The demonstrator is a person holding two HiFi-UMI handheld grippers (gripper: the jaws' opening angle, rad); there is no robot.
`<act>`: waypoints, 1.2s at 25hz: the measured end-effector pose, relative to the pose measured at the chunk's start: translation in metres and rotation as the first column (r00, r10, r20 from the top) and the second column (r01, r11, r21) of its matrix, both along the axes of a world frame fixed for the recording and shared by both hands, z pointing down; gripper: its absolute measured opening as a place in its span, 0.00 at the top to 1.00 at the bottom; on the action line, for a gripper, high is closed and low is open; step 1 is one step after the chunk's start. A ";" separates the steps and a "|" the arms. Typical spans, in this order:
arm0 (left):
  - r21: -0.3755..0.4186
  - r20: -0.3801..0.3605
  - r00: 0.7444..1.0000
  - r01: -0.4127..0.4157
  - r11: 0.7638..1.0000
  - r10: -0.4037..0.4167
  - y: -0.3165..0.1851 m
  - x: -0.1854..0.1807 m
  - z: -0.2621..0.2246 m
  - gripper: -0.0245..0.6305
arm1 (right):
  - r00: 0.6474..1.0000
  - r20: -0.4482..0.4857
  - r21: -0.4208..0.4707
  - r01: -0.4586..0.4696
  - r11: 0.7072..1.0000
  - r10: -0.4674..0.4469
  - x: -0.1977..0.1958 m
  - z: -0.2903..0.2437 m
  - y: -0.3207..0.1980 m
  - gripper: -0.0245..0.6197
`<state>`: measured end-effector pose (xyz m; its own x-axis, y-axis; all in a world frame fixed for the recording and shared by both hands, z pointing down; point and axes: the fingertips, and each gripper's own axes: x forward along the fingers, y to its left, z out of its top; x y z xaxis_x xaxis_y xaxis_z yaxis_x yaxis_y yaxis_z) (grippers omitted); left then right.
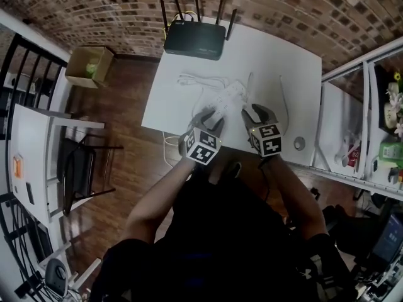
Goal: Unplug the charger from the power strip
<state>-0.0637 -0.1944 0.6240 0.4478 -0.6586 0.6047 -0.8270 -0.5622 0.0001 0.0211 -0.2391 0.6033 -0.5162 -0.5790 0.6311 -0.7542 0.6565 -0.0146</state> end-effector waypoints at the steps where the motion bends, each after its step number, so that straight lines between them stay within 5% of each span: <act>1: -0.006 0.012 1.000 -0.005 1.000 0.005 -0.003 0.002 0.005 0.75 | 1.000 -0.017 0.007 0.008 1.000 -0.008 -0.004 0.003 -0.004 0.71; 18: -0.119 0.097 0.995 0.001 0.993 0.011 -0.027 0.007 0.059 0.74 | 0.980 -0.183 -0.051 0.072 0.996 -0.080 -0.035 0.048 -0.028 0.73; 30: -0.152 0.055 0.998 -0.013 0.988 0.021 -0.027 0.008 0.062 0.74 | 0.978 -0.196 -0.073 0.060 0.996 -0.073 -0.032 0.045 -0.025 0.74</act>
<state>-0.0560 -0.2210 0.6859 0.4207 -0.5498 0.7216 -0.8185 -0.5730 0.0406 -0.0107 -0.2644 0.6484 -0.4130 -0.5013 0.7603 -0.7012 0.7078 0.0857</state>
